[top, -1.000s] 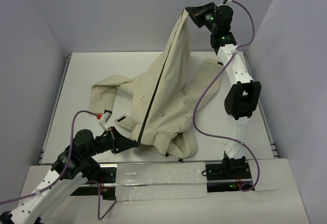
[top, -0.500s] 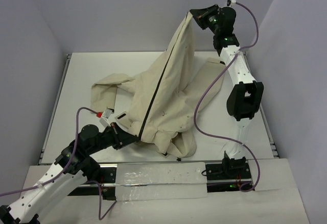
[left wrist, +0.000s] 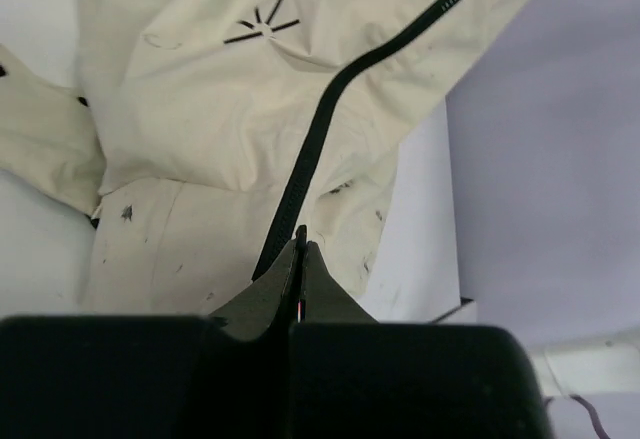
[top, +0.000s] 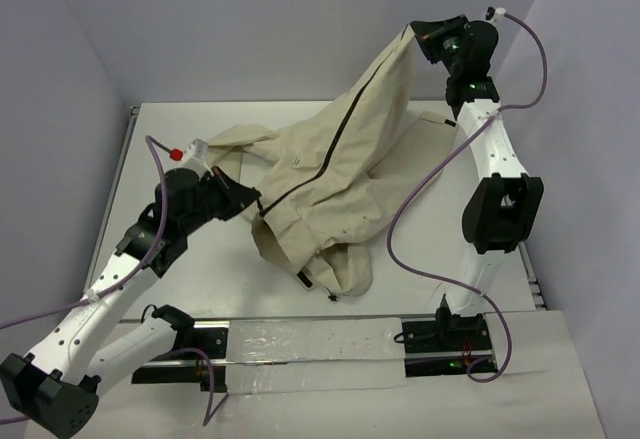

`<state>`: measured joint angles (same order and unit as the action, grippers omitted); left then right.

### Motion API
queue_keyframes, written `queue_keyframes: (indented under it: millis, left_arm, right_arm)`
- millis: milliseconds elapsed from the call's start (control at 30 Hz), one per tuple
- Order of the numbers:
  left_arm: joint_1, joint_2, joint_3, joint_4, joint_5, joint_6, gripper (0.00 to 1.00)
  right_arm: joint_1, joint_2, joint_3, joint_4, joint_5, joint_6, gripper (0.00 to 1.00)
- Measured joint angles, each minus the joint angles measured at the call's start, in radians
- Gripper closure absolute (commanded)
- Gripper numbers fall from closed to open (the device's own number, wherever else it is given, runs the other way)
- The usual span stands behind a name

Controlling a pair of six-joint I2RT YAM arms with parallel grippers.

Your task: Zip up the jacket

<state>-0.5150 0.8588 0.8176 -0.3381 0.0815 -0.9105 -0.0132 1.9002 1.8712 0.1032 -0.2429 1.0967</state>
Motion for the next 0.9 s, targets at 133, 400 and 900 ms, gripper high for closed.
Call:
queue_keyframes:
  millis: [133,400,900]
  left_arm:
    - [0.048,0.037,0.031,-0.009,0.002,0.075,1.00]
    - [0.078,-0.013,0.003,-0.060,0.007,0.141,0.50]
    - [0.085,0.127,0.569,-0.347,-0.134,0.270,0.01]
  right_arm:
    - [-0.041,-0.026,-0.046,-0.015,0.018,-0.044,1.00]
    - [-0.064,-0.085,-0.117,-0.072,0.059,-0.148,0.57]
    - [0.009,-0.244,-0.015,-0.526,0.351,-0.518,0.00]
